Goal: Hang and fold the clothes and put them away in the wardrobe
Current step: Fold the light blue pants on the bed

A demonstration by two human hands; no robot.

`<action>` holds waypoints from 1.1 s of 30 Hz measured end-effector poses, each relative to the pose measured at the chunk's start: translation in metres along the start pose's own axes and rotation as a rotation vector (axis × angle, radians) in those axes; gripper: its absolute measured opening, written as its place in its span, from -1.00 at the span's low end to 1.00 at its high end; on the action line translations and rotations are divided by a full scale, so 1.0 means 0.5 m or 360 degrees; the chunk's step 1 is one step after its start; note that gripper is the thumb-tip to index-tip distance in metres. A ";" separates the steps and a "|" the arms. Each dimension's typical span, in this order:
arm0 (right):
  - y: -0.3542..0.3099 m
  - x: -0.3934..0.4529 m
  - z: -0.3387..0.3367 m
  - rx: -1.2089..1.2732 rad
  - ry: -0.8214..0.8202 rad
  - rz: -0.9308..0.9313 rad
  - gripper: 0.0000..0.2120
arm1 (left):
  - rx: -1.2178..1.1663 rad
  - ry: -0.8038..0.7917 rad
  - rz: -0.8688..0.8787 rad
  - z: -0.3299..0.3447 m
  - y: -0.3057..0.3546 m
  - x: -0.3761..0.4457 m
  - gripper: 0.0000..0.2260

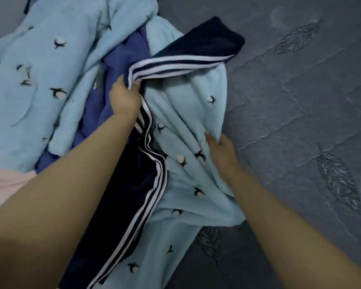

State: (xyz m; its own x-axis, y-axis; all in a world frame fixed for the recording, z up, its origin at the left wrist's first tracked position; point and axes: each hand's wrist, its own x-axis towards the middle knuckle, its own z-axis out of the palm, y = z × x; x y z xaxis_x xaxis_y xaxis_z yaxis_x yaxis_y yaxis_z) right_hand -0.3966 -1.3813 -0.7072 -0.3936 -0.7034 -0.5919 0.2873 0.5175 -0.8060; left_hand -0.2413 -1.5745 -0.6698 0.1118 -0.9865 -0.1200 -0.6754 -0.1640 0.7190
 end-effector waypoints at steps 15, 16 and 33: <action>0.010 -0.158 -0.164 0.0628 0.0504 -0.0150 -0.80 | 0.1234 -0.0573 0.0578 0.018 -0.022 -0.170 -0.50; 0.018 -0.173 -0.189 0.0591 0.0483 -0.0168 -0.80 | 0.1172 -0.0560 0.0525 0.015 -0.024 -0.167 -0.50; 0.146 -0.415 -0.741 0.0107 0.0651 0.0181 -0.80 | 0.0731 -0.1006 0.0331 0.177 0.133 -0.640 -0.52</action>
State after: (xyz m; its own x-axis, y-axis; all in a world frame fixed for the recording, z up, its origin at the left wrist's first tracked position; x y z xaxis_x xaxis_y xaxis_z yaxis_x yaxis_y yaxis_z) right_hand -0.6174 -1.0170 -0.6426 -0.6661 -0.3855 -0.6385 0.3997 0.5382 -0.7420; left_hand -0.3864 -1.2698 -0.6445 -0.3895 -0.7874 -0.4778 -0.8844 0.1749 0.4327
